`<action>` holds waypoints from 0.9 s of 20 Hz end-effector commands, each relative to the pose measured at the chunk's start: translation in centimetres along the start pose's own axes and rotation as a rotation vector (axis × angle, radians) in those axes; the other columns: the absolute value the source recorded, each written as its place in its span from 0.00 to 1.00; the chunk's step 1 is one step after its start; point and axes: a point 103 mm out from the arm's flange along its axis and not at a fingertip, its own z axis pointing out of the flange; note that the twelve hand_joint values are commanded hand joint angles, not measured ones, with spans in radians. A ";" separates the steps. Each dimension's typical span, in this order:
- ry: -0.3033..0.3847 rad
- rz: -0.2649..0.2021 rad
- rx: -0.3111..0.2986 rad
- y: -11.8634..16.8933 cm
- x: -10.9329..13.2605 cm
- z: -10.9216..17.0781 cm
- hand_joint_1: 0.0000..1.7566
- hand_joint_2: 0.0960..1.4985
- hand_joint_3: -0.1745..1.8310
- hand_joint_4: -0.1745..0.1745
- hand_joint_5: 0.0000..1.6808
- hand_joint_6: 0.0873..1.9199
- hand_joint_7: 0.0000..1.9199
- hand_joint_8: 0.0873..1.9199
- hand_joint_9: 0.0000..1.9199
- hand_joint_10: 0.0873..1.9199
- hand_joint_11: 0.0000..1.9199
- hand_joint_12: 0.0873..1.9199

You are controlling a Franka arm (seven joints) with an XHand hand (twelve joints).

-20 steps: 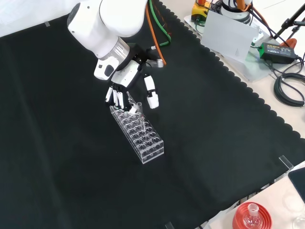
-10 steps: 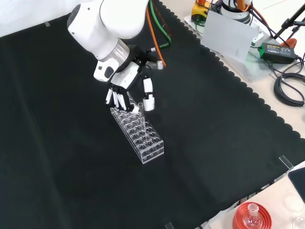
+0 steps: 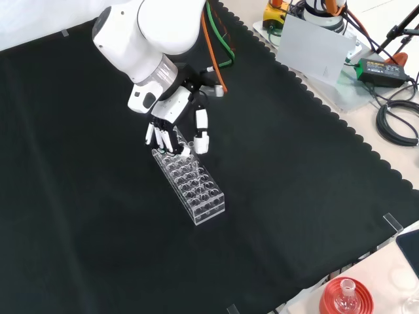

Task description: Pick up the test tube.

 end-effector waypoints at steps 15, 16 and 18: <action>-0.056 -0.007 -0.050 0.0 0.4 -0.5 0.74 0.66 0.09 0.00 0.69 0.34 0.63 0.32 0.56 0.27 0.30 0.68; -0.060 -0.008 -0.051 0.0 0.4 -0.5 0.74 0.66 0.09 0.00 0.69 0.34 0.63 0.32 0.57 0.27 0.30 0.68; -0.060 -0.007 -0.054 -0.1 0.5 -0.5 0.74 0.66 0.09 0.00 0.69 0.33 0.64 0.31 0.57 0.26 0.31 0.67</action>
